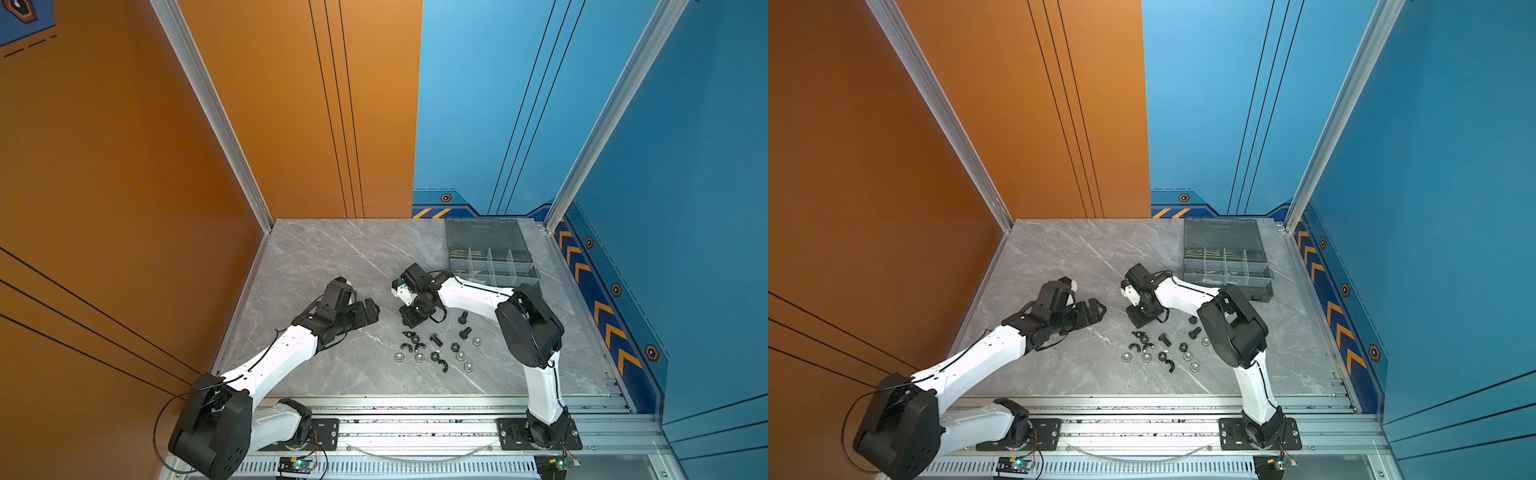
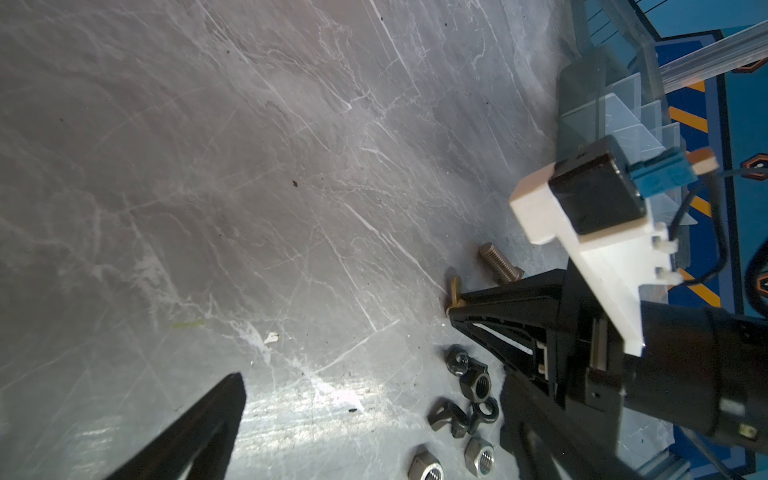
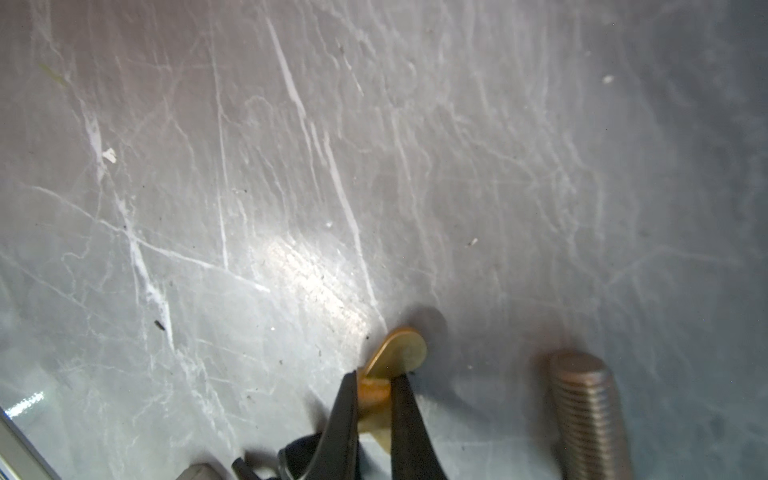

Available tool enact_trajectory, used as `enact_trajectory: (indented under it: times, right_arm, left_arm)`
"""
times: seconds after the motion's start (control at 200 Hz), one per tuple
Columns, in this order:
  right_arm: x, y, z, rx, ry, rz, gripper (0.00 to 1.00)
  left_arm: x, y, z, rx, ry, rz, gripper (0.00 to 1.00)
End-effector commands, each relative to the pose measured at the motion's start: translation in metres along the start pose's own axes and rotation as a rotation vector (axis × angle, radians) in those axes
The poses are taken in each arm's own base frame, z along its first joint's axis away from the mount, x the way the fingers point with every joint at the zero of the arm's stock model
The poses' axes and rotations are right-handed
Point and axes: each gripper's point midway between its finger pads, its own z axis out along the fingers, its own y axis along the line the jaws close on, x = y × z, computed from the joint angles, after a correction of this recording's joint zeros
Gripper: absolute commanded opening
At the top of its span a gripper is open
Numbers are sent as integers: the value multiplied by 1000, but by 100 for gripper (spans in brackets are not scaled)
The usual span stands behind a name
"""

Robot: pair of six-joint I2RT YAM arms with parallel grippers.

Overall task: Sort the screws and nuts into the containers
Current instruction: 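Lower the right gripper and grasp the second brass wing nut, then carry the brass wing nut into the organizer compartment and open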

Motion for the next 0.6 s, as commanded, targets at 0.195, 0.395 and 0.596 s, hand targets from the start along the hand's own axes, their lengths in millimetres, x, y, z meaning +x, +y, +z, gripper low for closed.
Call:
enact_trajectory:
  times: [0.195,0.395,0.596]
  right_arm:
    - [-24,1,-48,-111,-162,5,1]
    - [-40,-33,-98,-82,-281,63,0]
    - [-60,-110,-142,25,-386,234,0]
  left_arm:
    - [1,-1,6,38,3,-20,98]
    - [0,-6,7,63,2,-25,98]
    - [-2,-14,9,106,-1,-41,98]
